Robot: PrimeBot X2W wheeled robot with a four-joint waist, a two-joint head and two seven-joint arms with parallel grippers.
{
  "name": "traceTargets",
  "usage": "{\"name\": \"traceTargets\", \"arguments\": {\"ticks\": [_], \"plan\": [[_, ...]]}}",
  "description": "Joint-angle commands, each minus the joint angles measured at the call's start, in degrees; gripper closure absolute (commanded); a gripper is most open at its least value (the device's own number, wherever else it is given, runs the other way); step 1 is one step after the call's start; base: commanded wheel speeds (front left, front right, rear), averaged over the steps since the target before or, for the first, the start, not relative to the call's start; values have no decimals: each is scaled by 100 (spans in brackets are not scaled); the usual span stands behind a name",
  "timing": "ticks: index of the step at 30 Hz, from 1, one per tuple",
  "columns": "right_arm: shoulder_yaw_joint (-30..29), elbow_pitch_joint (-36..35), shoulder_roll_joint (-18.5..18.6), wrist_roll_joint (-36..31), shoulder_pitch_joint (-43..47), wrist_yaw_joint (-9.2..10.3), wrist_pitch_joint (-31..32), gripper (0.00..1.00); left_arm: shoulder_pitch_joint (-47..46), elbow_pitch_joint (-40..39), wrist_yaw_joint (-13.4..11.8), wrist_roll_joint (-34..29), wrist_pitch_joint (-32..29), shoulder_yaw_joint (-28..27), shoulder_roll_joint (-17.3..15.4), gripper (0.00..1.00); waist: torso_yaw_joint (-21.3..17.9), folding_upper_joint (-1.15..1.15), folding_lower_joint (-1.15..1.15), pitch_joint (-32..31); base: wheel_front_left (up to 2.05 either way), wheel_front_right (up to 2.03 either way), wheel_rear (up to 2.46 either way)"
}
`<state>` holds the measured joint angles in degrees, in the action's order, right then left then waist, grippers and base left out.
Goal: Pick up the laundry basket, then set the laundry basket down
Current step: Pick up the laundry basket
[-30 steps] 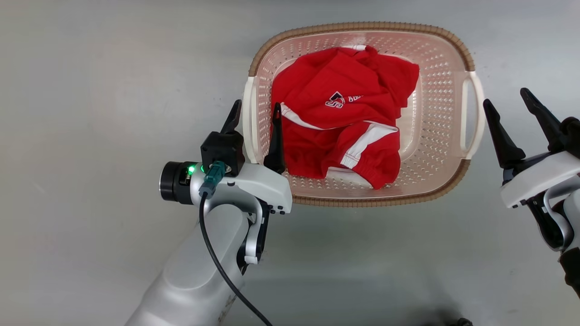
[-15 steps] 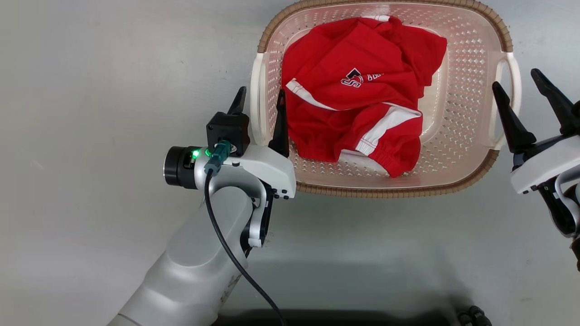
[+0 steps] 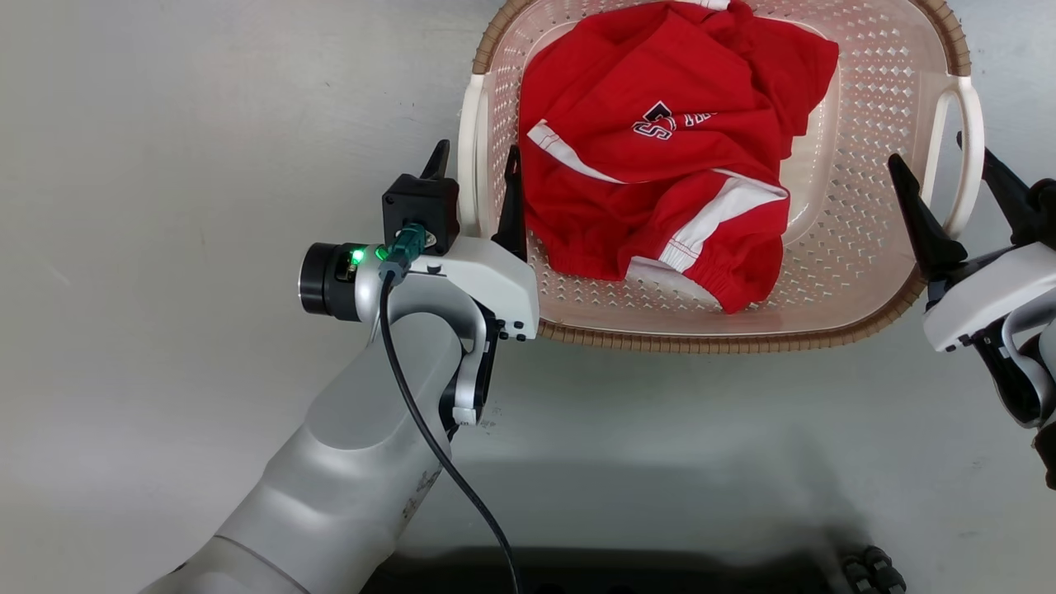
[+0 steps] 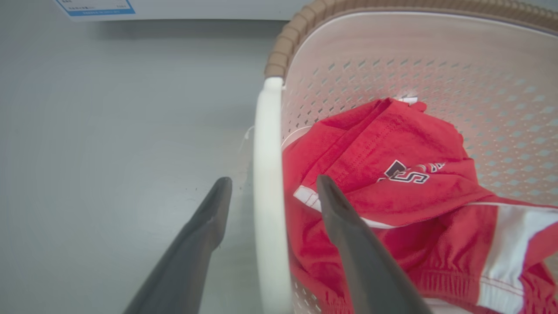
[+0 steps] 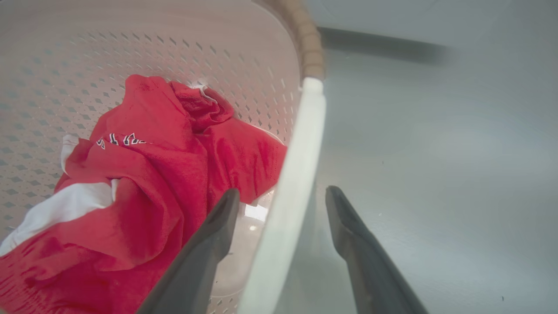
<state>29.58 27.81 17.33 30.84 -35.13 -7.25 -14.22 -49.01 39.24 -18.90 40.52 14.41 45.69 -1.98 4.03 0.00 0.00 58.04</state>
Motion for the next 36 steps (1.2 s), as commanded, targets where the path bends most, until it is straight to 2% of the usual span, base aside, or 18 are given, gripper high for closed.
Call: {"name": "traceTargets", "arguments": {"ticks": [1,20,21,23,36], "plan": [[129,9,44,56,126,-24,-78,0,2,-1,-4,62,59,-3,-89,0,0,0,0,1,0,0,0],[378,160,54,162,36,-24,-78,0,-163,244,-23,448,59,310,-89,0,9,0,0,-71,0,0,0],[377,196,48,173,42,-24,-78,0,-150,275,-11,466,59,333,-89,6,6,0,0,-75,0,0,0],[410,360,10,271,75,-24,-78,100,-150,322,23,493,59,391,-89,98,5,0,0,-88,0,0,0],[817,851,-102,474,115,-24,-78,100,63,348,138,899,59,531,-89,100,23,0,0,-440,0,0,0]]}}
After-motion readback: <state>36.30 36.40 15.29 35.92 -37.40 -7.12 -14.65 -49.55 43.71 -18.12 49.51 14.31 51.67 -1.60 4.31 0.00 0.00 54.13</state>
